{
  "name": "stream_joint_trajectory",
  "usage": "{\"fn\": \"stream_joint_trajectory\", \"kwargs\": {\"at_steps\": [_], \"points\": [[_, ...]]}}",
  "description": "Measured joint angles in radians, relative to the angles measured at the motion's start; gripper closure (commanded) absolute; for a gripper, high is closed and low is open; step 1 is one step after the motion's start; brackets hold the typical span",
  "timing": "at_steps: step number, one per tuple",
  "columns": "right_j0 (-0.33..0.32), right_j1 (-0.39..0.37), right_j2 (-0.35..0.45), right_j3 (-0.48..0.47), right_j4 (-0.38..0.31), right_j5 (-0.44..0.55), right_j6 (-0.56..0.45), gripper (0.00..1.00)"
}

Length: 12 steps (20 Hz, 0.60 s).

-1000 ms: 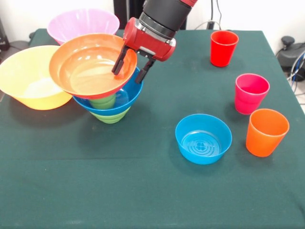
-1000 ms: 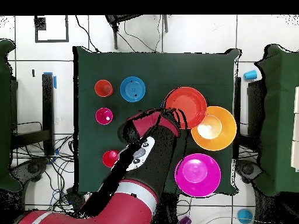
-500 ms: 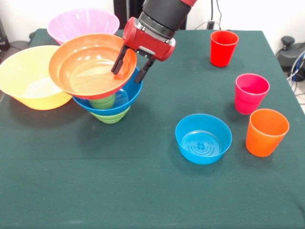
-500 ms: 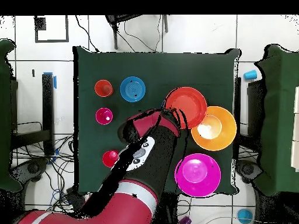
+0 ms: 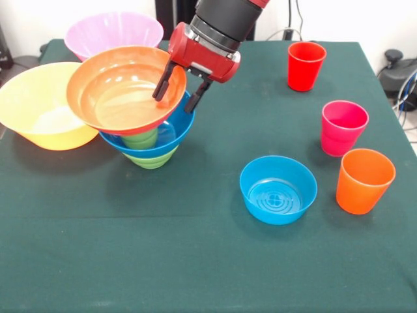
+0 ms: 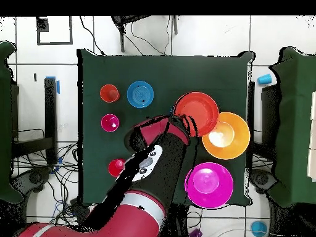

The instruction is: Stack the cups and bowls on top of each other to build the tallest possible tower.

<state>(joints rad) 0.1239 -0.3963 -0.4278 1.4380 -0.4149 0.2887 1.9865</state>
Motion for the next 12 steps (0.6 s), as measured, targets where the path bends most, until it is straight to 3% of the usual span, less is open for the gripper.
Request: {"fn": "stream_joint_trajectory", "kwargs": {"at_steps": [12], "points": [[0.017,0.0,-0.013,0.0,0.0,0.0,0.0,0.0]]}}
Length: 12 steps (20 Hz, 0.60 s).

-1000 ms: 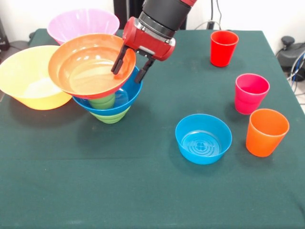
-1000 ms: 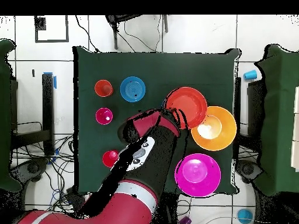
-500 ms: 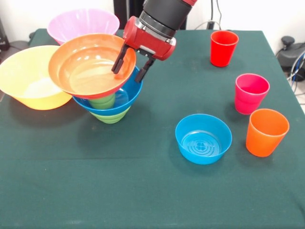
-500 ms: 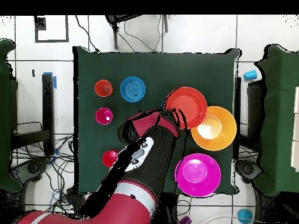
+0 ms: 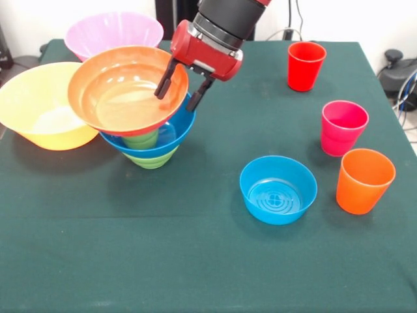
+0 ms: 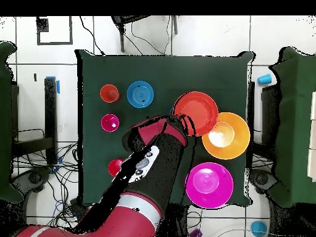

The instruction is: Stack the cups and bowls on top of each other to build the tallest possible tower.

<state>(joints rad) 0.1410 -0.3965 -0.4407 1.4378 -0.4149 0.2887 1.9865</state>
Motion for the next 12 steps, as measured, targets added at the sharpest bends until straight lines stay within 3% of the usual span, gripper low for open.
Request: {"fn": "stream_joint_trajectory", "kwargs": {"at_steps": [12], "points": [[0.027,-0.001,-0.005,0.0,0.008,0.0,0.0,0.0]]}}
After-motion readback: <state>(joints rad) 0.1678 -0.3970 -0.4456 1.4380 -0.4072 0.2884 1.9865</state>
